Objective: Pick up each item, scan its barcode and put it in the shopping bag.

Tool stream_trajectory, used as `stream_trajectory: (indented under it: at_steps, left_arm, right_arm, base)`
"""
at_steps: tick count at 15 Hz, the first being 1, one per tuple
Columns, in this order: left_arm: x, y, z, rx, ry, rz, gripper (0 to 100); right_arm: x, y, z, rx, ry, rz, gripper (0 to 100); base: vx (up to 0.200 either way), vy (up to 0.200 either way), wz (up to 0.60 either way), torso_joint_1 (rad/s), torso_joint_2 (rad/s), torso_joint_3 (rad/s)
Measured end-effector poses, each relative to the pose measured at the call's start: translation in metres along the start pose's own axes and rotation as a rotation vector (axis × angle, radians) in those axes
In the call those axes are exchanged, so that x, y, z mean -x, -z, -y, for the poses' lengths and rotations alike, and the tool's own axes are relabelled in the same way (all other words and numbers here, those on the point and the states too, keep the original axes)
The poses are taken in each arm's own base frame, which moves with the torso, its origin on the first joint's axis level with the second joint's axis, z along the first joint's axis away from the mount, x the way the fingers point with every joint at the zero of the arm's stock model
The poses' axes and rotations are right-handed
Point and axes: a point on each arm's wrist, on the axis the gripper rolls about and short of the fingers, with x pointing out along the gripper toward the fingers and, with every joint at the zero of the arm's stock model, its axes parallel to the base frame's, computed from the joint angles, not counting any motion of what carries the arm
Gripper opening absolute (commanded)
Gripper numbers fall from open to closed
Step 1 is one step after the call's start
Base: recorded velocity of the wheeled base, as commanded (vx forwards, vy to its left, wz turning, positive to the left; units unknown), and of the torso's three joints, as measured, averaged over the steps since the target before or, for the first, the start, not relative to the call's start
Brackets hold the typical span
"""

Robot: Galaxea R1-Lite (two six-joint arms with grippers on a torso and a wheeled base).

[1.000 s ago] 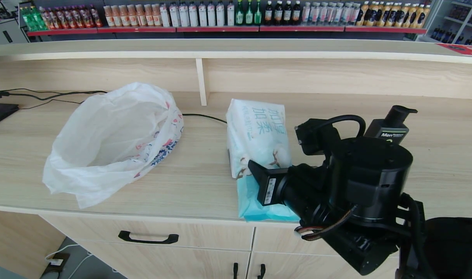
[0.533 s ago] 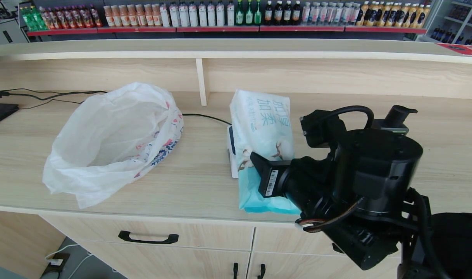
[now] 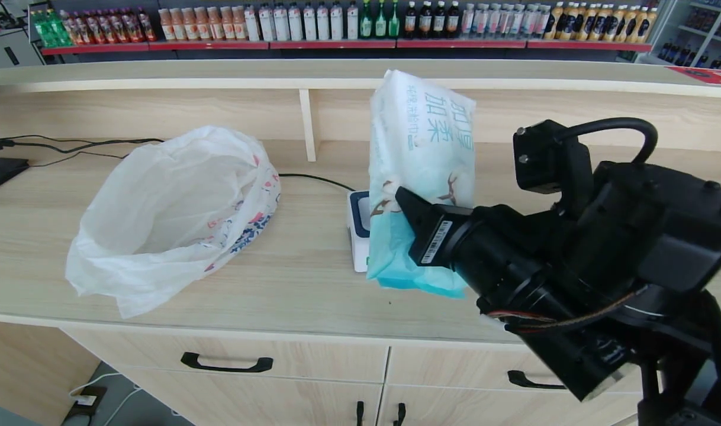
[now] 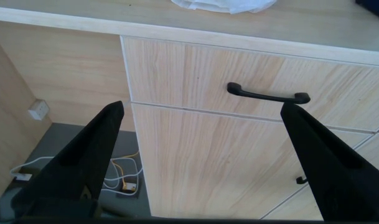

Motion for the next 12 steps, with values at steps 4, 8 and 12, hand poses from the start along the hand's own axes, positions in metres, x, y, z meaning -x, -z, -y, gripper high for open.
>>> stream_trajectory:
  at_steps: [4,8,12]
  left_arm:
    - [0.0,0.0,0.0,0.0,0.0,0.0,100]
    - [0.0,0.0,0.0,-0.001,0.0,0.0,100]
    - [0.0,0.0,0.0,-0.001,0.0,-0.001,100]
  right_arm:
    - [0.013,-0.002,0.007,0.043,-0.029,0.129,0]
    - [0.034,0.004,0.019,0.093,-0.116,0.206,0]
    - [0.036,-0.001,0.021,0.169,-0.207,0.254,0]
  base:
    - [0.0,0.0,0.0,0.0,0.0,0.0]
    - [0.0,0.0,0.0,0.0,0.0,0.0]
    - [0.0,0.0,0.0,0.0,0.0,0.0]
